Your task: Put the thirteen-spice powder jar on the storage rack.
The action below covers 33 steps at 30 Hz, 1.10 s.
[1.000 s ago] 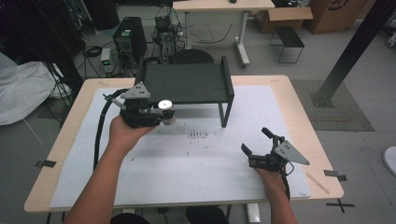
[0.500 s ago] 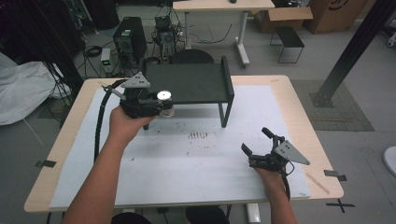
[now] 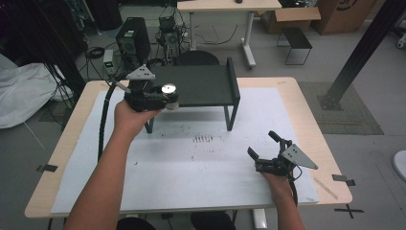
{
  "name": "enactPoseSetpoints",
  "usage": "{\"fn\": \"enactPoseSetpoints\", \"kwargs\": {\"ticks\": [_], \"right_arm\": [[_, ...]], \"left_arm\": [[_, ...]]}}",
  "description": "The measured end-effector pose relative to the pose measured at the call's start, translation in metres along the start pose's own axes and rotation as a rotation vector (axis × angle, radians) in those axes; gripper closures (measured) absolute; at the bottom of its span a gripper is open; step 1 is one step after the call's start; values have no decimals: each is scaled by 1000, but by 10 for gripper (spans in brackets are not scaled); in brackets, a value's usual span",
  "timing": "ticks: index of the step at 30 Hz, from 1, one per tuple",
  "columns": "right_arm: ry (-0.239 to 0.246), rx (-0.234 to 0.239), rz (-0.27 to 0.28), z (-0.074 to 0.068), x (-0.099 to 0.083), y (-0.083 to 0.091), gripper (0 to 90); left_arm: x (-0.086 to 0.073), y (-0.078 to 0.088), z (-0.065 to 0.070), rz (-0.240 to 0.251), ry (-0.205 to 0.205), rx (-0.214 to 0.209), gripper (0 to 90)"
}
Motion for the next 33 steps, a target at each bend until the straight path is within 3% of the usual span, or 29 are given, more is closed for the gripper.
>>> {"fn": "enactPoseSetpoints", "kwargs": {"ticks": [10,18,33], "right_arm": [[0,0,-3,0,0,0,0],[-4,-1,-2,0,0,0,0],[-7,-2,-2,1,0,0,0]], "left_arm": [[9,-11,-11,-8,17,30,490],[10,-22,-22,-20,53,52,490],[6,-34,-35,-28,75,91,490]]}}
Point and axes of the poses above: each handheld gripper's, and its own axes: y roughly backward along the jaws, x roughly out of its top, z roughly to its right, the point moved 6 cm from there along -y, roughly forward along the jaws, and after that the axes turned 2 degrees about y, right-handed, at the moved point
